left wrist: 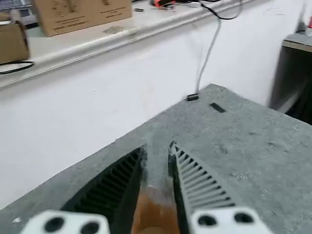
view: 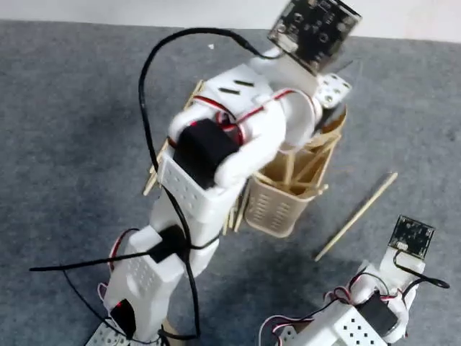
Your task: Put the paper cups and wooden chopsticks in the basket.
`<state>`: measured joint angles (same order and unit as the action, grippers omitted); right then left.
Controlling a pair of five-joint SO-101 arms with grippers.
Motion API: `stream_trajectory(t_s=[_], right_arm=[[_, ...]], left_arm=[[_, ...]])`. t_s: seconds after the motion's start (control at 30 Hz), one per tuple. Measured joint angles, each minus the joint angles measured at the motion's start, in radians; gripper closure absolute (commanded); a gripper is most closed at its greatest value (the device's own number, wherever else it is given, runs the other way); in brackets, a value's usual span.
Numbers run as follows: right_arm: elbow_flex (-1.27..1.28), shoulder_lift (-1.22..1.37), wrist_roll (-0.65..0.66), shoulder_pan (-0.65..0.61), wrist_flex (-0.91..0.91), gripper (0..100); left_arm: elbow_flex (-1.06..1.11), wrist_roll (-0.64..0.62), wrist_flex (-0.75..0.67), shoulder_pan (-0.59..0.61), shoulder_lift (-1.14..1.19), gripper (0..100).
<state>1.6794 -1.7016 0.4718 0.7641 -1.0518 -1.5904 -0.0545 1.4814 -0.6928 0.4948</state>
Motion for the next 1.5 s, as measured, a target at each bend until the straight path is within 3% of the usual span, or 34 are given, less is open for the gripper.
stream_trajectory(t_s=[0.2, 0.37, 0.47, 0.53, 0.73, 1.17, 1.4, 1.5], right_arm=[[0.000, 0.000, 0.000, 0.000, 0.000, 98.8], [0.000, 0.000, 0.000, 0.000, 0.000, 98.8], [0.000, 0.000, 0.000, 0.000, 0.000, 98.8], [0.000, 0.000, 0.000, 0.000, 0.000, 98.8], [0.000, 0.000, 0.000, 0.000, 0.000, 98.8], [0.000, 0.000, 0.000, 0.000, 0.000, 98.8], [0.000, 0.000, 0.000, 0.000, 0.000, 98.8], [0.000, 0.000, 0.000, 0.000, 0.000, 98.8]], left_arm=[[0.005, 0.000, 0.035, 0.141, 0.000, 89], [0.104, 0.000, 0.184, 0.394, 0.017, 88], [0.244, 0.014, 0.212, 0.546, 0.103, 80], [0.350, 0.089, 0.213, 0.601, 0.178, 75], [0.480, 0.301, 0.213, 0.661, 0.400, 75], [0.321, 0.367, 0.213, 0.703, 0.694, 76], [0.242, 0.367, 0.221, 0.697, 0.769, 100], [0.206, 0.365, 0.219, 0.692, 0.776, 100]])
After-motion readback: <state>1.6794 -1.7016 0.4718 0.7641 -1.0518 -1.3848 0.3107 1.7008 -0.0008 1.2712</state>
